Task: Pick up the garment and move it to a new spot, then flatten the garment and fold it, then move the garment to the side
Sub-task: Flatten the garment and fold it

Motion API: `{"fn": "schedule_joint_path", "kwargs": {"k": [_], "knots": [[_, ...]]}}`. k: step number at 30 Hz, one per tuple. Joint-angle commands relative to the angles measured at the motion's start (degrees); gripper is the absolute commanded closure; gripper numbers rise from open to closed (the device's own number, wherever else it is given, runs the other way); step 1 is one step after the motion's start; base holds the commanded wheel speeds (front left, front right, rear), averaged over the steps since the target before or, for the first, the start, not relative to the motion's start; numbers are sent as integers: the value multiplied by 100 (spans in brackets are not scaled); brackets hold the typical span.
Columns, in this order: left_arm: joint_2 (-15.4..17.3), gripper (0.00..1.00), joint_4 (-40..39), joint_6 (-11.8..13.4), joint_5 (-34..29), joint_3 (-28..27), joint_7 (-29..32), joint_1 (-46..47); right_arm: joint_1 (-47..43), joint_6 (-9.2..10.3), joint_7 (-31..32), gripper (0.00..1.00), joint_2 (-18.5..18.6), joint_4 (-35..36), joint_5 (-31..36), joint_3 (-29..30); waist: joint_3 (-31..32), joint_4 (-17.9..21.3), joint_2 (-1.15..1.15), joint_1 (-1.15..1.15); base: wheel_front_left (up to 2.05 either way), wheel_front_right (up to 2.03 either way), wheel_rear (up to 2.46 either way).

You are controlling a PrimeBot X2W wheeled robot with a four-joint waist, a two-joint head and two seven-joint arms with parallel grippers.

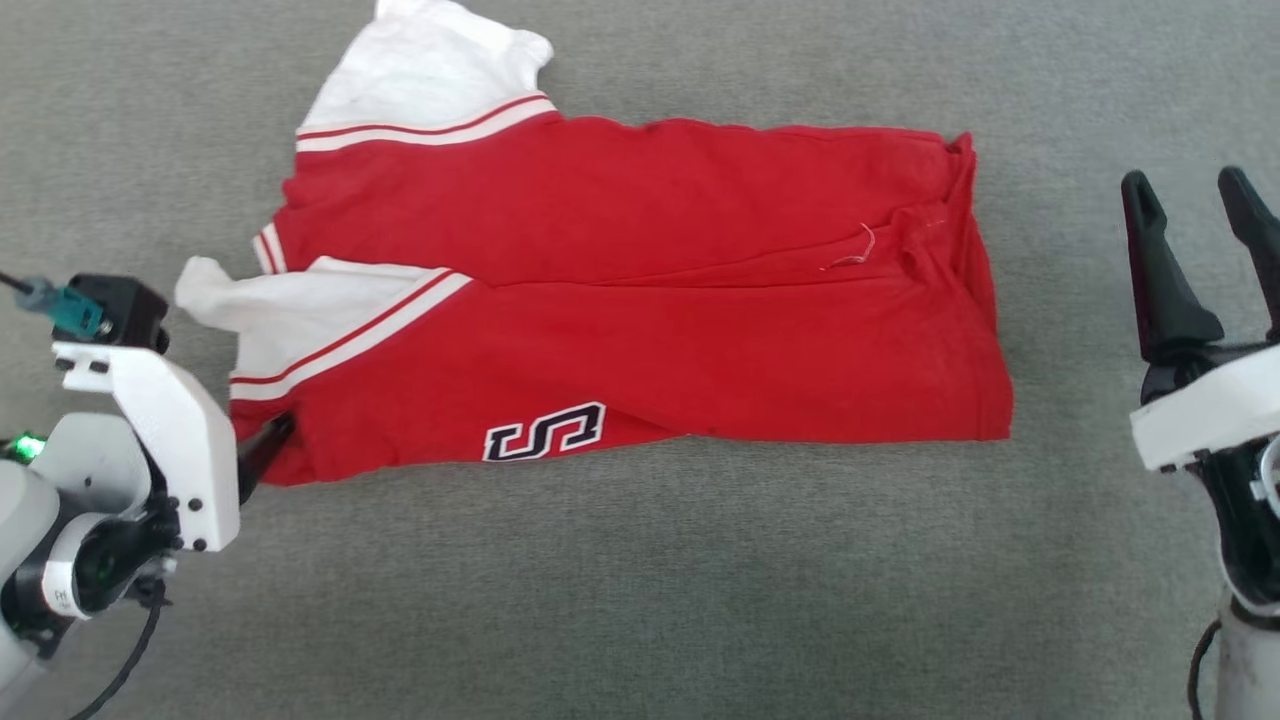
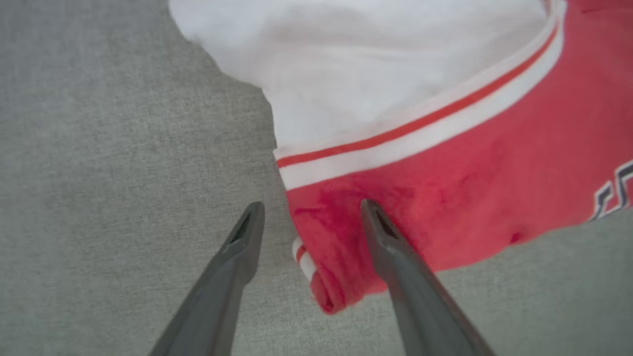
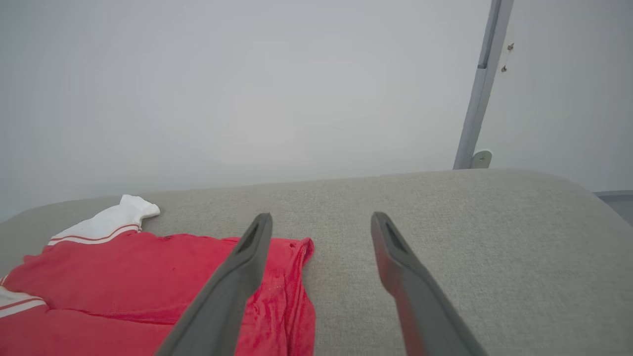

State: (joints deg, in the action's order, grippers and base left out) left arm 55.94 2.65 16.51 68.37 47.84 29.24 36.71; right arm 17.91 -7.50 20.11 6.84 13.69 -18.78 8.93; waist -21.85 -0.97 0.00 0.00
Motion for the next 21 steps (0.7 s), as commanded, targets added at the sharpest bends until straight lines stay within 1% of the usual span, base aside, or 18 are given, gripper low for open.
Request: {"fn": "schedule_joint_path", "kwargs": {"k": [1,5,8,9,10,16,21], "knots": [[-4,0,63,52,67,-31,-25,-106,-90,1,-61,0,-81,92,5,24,-53,96,0,0,0,0,0],[-55,0,371,127,187,-18,14,-230,-332,1,13,0,-197,203,61,-6,-105,234,0,0,0,0,0],[-181,0,634,100,255,21,68,-285,-481,1,171,0,-244,208,-18,-74,-128,301,0,0,0,0,0],[-206,60,689,50,260,72,125,-301,-531,1,268,0,-258,186,-48,-97,-132,323,0,0,0,0,0],[-226,100,729,-11,244,136,171,-302,-585,2,387,0,-266,154,-72,-111,-135,339,0,0,0,0,0],[-380,100,867,-215,229,186,144,-240,-720,1,1349,0,-306,-51,-163,-345,-140,311,0,0,0,0,0],[-568,100,918,-329,178,210,129,-94,-530,1,2038,0,-245,-397,-125,-421,-138,119,0,0,0,0,0]]}}
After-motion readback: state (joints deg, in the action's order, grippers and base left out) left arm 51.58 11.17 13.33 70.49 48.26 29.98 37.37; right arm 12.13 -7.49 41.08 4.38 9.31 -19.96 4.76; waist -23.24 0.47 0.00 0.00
